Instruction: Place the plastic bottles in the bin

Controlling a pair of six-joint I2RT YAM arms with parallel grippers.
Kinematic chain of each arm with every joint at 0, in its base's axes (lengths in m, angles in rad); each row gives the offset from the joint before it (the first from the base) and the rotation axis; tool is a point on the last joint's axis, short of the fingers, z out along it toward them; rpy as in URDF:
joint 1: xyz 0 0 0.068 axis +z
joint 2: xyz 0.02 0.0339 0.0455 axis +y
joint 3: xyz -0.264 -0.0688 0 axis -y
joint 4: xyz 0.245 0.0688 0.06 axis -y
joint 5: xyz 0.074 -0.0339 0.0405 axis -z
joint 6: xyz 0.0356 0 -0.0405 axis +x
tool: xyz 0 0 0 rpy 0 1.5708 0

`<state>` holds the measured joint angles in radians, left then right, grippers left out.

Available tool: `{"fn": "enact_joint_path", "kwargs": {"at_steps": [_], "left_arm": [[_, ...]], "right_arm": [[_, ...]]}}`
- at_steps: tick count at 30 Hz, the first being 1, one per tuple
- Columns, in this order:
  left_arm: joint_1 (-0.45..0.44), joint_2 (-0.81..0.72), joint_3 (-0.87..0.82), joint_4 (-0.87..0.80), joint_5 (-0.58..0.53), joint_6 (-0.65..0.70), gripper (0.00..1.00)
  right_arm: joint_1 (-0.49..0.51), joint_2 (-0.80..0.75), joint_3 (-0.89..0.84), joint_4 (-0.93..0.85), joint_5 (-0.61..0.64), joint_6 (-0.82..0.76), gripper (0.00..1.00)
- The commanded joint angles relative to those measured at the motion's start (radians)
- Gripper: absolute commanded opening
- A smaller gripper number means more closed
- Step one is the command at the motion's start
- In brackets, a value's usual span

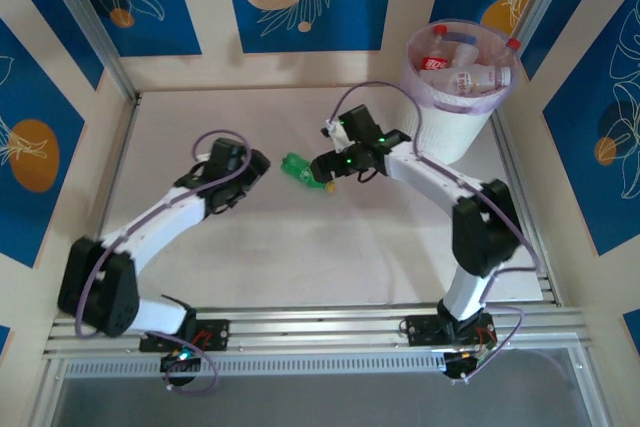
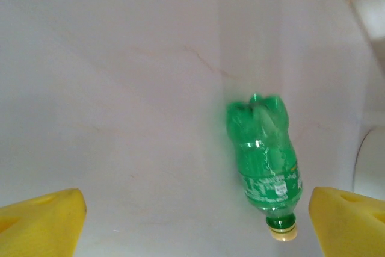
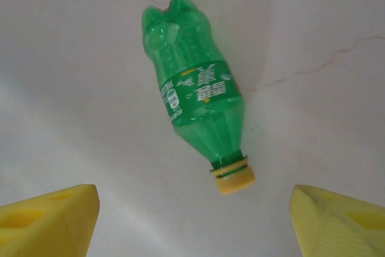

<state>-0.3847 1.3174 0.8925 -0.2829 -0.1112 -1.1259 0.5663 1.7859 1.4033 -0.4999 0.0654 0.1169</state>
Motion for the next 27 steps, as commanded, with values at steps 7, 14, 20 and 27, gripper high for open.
{"fn": "enact_joint_path", "kwargs": {"at_steps": [7, 14, 20, 27], "left_arm": [[0.091, -0.298, -0.13, -0.103, 0.017, 0.111, 0.95], [0.107, -0.319, -0.152, -0.091, 0.019, 0.098, 0.94], [0.108, -0.301, -0.167, -0.056, 0.034, 0.082, 0.94], [0.109, -0.311, -0.175, -0.07, 0.018, 0.084, 0.94]], "right_arm": [[0.044, 0.382, 0.371, -0.091, 0.151, -0.097, 0.84], [0.053, 0.509, 0.489, -0.185, 0.192, -0.1, 0.81], [0.064, 0.517, 0.487, -0.187, 0.193, -0.099, 0.69], [0.064, 0.466, 0.462, -0.171, 0.201, -0.098, 0.54]]}}
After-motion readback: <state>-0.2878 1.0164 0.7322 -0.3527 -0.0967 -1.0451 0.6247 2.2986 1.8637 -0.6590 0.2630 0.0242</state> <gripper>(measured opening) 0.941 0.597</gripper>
